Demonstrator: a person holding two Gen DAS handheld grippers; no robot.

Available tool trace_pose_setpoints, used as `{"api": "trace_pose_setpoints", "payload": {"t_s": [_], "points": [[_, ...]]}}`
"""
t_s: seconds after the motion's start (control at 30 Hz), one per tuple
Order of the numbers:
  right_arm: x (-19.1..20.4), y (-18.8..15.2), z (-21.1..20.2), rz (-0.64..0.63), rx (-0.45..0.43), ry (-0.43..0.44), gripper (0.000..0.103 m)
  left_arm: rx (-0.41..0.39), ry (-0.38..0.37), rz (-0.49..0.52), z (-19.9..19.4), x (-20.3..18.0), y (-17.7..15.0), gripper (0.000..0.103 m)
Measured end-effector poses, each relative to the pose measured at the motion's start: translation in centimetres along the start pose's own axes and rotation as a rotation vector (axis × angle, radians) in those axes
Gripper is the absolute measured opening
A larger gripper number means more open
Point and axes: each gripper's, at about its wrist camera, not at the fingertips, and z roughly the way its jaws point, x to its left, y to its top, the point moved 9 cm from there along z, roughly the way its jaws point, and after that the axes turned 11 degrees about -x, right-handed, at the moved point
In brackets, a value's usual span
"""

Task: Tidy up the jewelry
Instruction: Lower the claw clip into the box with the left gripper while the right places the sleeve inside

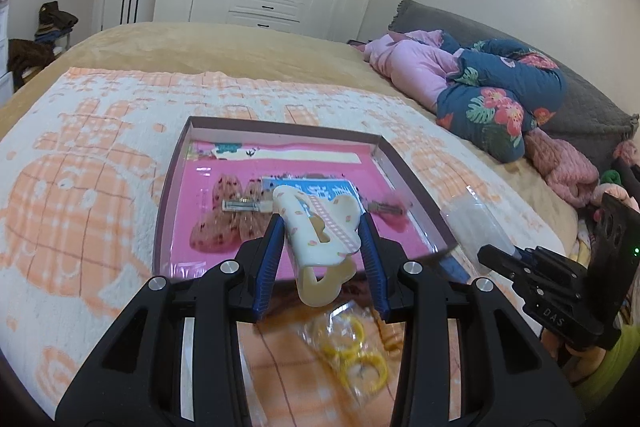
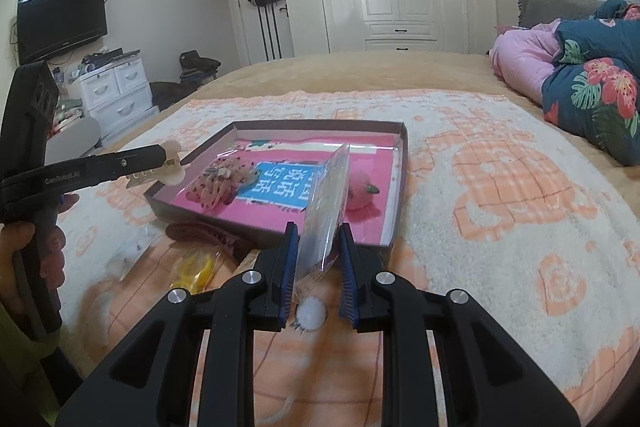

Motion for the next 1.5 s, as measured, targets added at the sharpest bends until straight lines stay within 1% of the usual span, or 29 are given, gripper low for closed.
{"api": "trace_pose_setpoints", "payload": {"t_s": [0.3, 0.5, 0.63, 0.9, 1.13, 1.5], "points": [[-1.8, 1.5, 2.4, -0.001, -0.010, -0.057, 0.020, 0.011, -0.004, 0.000, 3.0, -0.2, 0.8, 0.030], [-3.0, 2.4, 4.0, 0.001, -0.017, -0.091, 0.020, 0.040, -0.018, 0.015, 5.1, -0.8, 0.1, 0.030], [-3.5, 2.6, 5.3, -0.001, -0.004, -0.109, 0.020, 0.059, -0.025, 0.012, 6.3, -0.9, -0.3, 0.030], [-4.3, 1.9, 8.1, 0.005, 0.050, -0.133, 0.020, 0.099, -0.024, 0.006, 8.1, -0.8, -1.5, 0.030], [-4.8, 1.2, 9.5, 0.012, 0.077, -0.151, 0.020, 0.124, -0.021, 0.010, 8.6, -0.7, -2.4, 0.030], [-5.0, 0.8, 9.8, 0.007, 0.091, -0.158, 0.021, 0.148, -0.014, 0.005, 8.7, -0.3, -3.1, 0.031]]}}
